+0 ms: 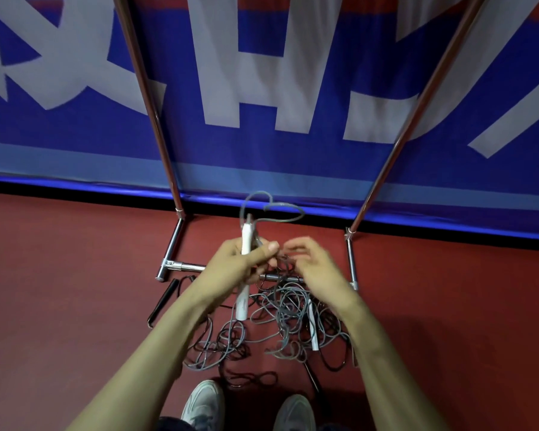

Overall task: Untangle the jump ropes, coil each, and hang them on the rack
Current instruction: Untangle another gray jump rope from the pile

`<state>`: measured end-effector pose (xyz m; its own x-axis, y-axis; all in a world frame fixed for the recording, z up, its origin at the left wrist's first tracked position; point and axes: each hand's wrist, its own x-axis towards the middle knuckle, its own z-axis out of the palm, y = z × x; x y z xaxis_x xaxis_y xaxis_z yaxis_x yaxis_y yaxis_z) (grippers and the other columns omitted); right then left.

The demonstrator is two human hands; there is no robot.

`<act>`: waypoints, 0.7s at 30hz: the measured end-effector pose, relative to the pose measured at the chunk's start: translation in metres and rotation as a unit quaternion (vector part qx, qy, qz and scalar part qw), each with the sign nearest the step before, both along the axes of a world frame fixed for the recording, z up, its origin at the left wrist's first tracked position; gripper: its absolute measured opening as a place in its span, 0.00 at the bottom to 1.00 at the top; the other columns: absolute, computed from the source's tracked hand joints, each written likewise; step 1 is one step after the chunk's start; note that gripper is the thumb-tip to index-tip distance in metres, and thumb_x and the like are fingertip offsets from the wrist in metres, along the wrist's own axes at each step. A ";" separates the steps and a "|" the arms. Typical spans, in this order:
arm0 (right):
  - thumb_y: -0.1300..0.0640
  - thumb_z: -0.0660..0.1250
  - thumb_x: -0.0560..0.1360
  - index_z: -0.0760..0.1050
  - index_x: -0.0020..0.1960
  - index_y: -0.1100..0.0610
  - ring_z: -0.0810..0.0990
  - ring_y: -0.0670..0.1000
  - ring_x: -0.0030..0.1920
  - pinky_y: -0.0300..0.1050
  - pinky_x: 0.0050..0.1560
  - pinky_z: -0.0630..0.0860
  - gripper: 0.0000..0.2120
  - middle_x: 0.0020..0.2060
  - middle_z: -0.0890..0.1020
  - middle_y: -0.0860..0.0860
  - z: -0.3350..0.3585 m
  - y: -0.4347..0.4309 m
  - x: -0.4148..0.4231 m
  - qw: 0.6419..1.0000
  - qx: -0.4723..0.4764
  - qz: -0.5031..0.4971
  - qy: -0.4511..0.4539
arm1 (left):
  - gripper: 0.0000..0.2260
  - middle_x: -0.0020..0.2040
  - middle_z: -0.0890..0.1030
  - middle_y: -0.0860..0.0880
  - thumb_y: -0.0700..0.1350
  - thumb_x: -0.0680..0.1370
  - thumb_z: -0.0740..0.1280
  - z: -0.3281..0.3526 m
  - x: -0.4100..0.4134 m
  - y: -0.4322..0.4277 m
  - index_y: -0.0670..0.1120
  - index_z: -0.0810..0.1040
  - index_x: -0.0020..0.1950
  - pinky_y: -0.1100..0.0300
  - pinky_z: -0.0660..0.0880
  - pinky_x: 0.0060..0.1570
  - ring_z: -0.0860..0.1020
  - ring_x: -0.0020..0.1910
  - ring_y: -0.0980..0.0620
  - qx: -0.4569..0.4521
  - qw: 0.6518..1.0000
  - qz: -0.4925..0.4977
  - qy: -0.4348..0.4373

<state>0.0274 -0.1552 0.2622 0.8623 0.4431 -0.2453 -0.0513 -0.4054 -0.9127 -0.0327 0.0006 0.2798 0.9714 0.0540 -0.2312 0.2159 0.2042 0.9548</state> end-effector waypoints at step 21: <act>0.58 0.65 0.79 0.73 0.61 0.51 0.79 0.47 0.43 0.37 0.41 0.73 0.11 0.53 0.78 0.45 -0.010 0.024 -0.010 0.992 -0.048 0.115 0.016 | 0.10 0.32 0.78 0.51 0.45 0.75 0.62 0.031 0.003 0.021 0.42 0.80 0.44 0.72 0.56 0.16 0.63 0.20 0.60 -0.277 0.941 0.178 -0.073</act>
